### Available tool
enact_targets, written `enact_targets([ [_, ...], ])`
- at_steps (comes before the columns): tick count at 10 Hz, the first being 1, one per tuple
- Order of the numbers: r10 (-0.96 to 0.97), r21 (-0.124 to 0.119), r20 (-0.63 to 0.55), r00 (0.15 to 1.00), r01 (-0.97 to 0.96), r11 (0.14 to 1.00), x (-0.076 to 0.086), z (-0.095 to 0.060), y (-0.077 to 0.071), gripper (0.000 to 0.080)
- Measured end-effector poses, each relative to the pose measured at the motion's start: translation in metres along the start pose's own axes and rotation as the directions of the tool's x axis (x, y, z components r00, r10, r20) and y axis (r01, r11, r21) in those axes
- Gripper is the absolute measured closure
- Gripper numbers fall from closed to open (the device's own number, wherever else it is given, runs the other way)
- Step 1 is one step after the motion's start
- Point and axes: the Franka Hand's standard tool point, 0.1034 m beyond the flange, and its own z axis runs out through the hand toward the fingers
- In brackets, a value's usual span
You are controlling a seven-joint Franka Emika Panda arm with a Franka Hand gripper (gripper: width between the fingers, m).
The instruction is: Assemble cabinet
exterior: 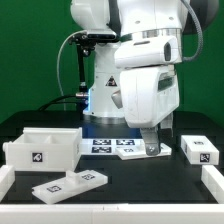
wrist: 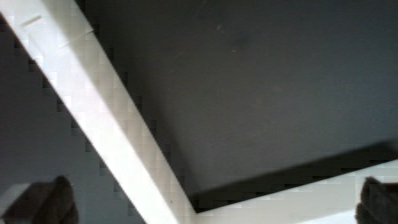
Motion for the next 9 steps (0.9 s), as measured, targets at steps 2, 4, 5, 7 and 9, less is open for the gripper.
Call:
enact_targets([
  [2,-0.002,0.001,0.0,1.0,0.002,1.0,0.0,0.0,-0.001,0.0002],
  [4,0.004,-0.001,0.001,1.0,-0.004,1.0,-0.003,0.0,0.0,0.0002],
  [5,0.024,-0.016,0.005,1.0,-0.023,1.0,-0.02,-0.003,-0.004,0.0002],
  [7,0.019,-0.008,0.028,0.999,-0.019,1.0,-0.06,-0.012,-0.015,0.0002],
  [9,0.037,-0.009,0.034,0.999,-0.037,0.999,-0.073,-0.011,-0.017,0.0002],
])
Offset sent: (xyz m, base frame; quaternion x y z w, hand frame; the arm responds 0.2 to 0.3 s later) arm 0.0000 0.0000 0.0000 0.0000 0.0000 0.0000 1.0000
